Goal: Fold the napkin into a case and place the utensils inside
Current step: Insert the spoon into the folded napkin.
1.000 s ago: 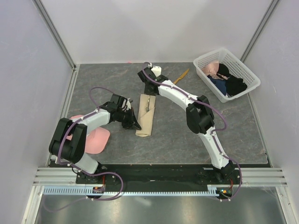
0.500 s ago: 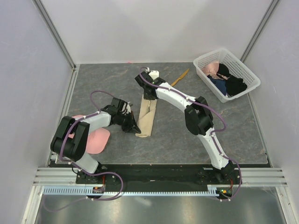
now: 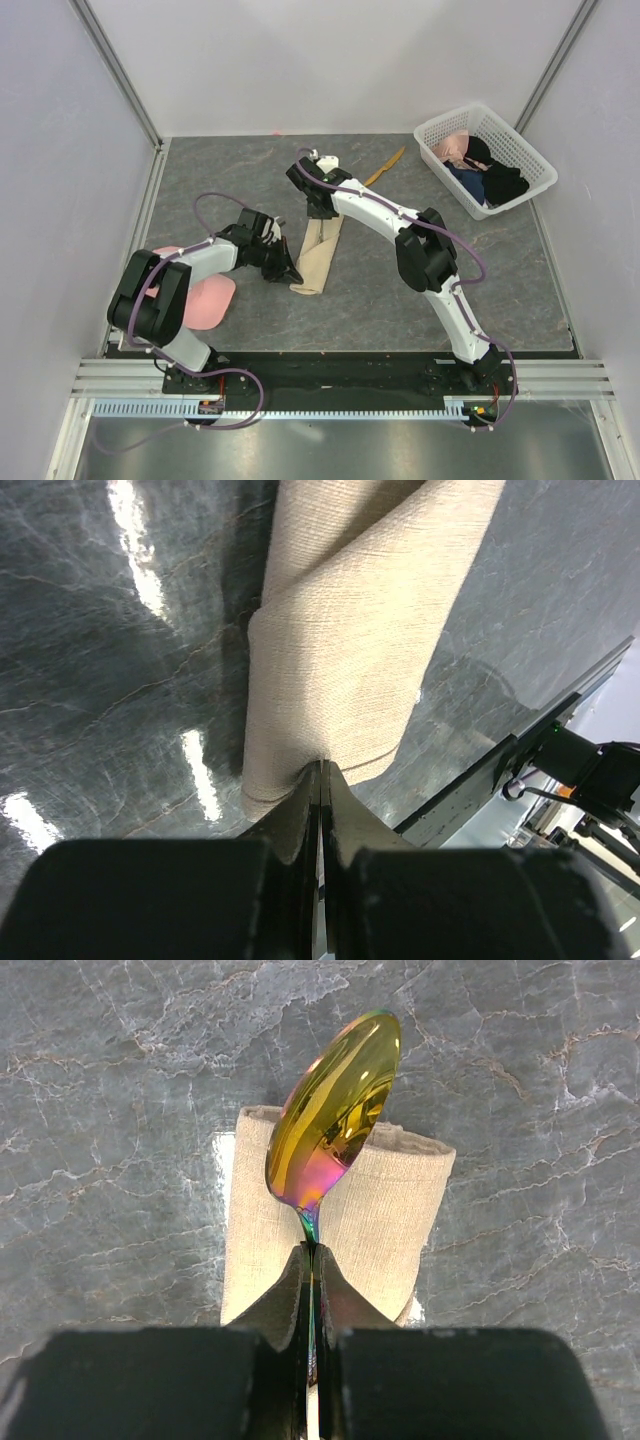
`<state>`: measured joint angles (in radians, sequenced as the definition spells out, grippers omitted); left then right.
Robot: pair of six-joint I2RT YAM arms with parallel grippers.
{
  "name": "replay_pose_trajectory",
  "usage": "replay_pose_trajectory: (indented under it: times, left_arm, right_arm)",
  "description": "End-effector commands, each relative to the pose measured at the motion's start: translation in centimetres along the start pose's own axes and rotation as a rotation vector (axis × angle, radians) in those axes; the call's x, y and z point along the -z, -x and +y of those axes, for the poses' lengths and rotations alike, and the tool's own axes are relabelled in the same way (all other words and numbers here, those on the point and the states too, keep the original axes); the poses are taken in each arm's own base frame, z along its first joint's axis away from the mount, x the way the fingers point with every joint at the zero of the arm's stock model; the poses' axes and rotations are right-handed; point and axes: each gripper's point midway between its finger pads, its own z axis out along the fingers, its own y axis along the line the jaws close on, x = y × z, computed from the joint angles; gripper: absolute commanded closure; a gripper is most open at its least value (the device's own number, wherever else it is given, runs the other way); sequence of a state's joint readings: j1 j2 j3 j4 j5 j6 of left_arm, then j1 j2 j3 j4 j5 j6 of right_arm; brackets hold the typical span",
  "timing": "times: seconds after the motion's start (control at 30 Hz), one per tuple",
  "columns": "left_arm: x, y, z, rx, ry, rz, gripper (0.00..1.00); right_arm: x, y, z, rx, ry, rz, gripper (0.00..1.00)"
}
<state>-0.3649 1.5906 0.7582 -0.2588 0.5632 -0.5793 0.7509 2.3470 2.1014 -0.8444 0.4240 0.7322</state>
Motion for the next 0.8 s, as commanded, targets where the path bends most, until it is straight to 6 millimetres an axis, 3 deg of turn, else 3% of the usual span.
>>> replay_pose_trajectory:
  times: [0.0, 0.23, 0.4, 0.77]
  left_arm:
    - [1.8, 1.7, -4.2, -0.096, -0.089, -0.063, 0.96]
    - [0.1, 0.0, -5.0, -0.097, -0.121, 0.012, 0.96]
    - [-1.5, -1.5, -3.3, -0.046, -0.093, 0.056, 0.96]
    - [-2.6, -1.7, -1.5, -0.032, -0.049, 0.044, 0.97]
  right_arm:
    - [3.2, 1.9, 0.2, -0.041, 0.033, -0.036, 1.0]
    - [3.0, 1.3, 0.1, -0.072, 0.029, -0.006, 1.0]
    - [3.0, 0.7, -0.5, -0.092, 0.016, 0.022, 1.0]
    - [3.2, -0.7, -1.5, -0.11, -0.025, 0.093, 1.0]
